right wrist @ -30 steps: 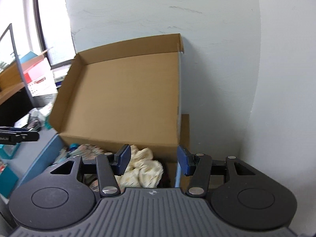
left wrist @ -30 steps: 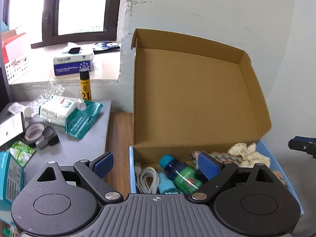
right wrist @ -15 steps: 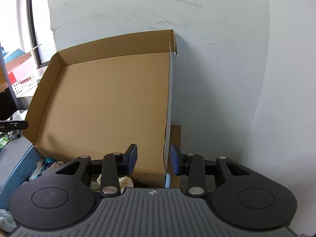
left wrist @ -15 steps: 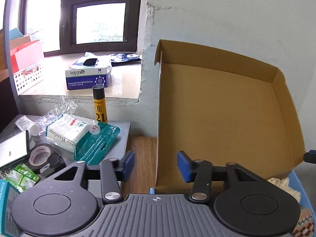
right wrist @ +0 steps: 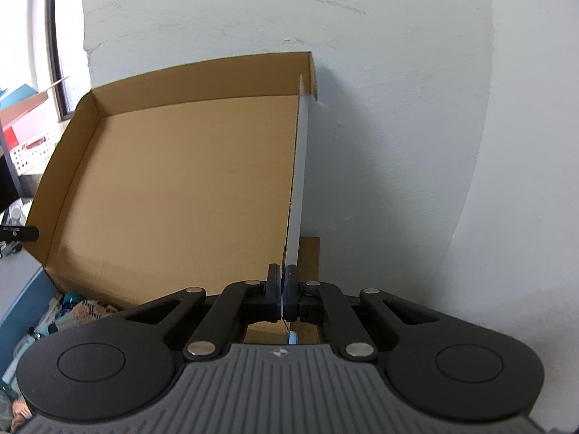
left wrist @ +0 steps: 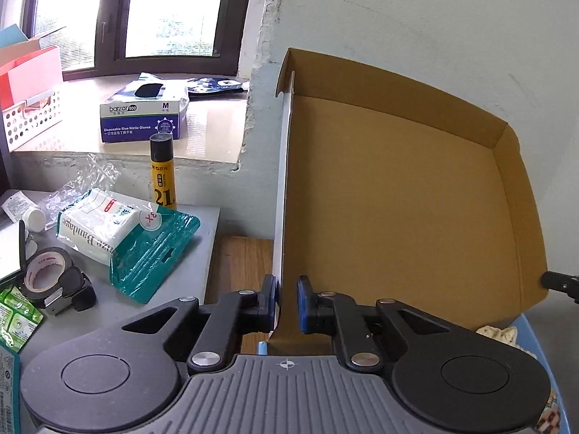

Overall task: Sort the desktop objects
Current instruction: 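Grasp the raised lid edge of the DUZ box with both grippers, then fold the DUZ box lid down over the box with both grippers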

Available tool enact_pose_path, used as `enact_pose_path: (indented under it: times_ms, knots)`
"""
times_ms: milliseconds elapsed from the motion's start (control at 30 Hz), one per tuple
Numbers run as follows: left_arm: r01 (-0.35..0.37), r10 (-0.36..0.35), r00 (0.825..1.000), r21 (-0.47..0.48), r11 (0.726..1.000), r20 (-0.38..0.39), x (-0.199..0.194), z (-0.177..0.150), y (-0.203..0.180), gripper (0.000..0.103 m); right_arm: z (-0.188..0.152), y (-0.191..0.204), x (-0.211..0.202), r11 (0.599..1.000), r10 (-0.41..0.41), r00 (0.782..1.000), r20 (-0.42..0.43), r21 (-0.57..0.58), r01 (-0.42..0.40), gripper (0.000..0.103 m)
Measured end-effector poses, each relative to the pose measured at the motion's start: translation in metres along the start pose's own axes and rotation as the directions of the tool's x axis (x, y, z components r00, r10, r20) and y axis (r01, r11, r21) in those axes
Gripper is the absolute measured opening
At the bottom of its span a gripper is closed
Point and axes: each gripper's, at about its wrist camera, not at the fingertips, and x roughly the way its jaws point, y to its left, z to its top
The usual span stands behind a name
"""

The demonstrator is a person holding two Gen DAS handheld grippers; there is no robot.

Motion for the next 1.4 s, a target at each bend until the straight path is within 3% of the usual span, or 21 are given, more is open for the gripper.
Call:
enact_pose_path:
  times_ms: [267,533,667,833,1000,1400]
  knots:
    - [-0.002,0.002,1.0,-0.006,1.0,-0.001,-0.015,-0.006,0.001,0.019,-0.015,0.008,-0.015,1.0,-0.005,1.0,0.022,-0.019,0.005,0.003]
    - [-0.038,0.037,0.997,0.004,0.999,0.072,-0.045,-0.006,0.0,0.019,-0.035,0.007,-0.026,1.0,0.025,0.999,0.027,-0.002,-0.025,0.002]
    - [-0.023,0.023,0.995,-0.001,1.0,0.102,-0.064,-0.007,-0.002,0.02,-0.044,0.007,-0.03,0.999,0.034,0.999,0.024,-0.001,-0.034,0.002]
    - [-0.001,-0.001,0.992,0.019,1.0,0.13,-0.093,-0.021,-0.011,0.021,-0.052,0.008,-0.04,0.999,0.048,0.998,0.03,0.001,-0.048,0.002]
    - [-0.034,0.022,0.986,0.073,0.997,0.163,-0.115,-0.039,-0.019,0.025,-0.059,0.012,-0.052,0.999,0.035,0.999,0.025,-0.011,-0.035,0.003]
    - [0.001,-0.015,0.989,0.096,0.995,0.146,-0.148,-0.071,-0.021,0.027,-0.078,0.024,-0.098,1.0,0.011,1.0,0.022,-0.012,-0.011,0.006]
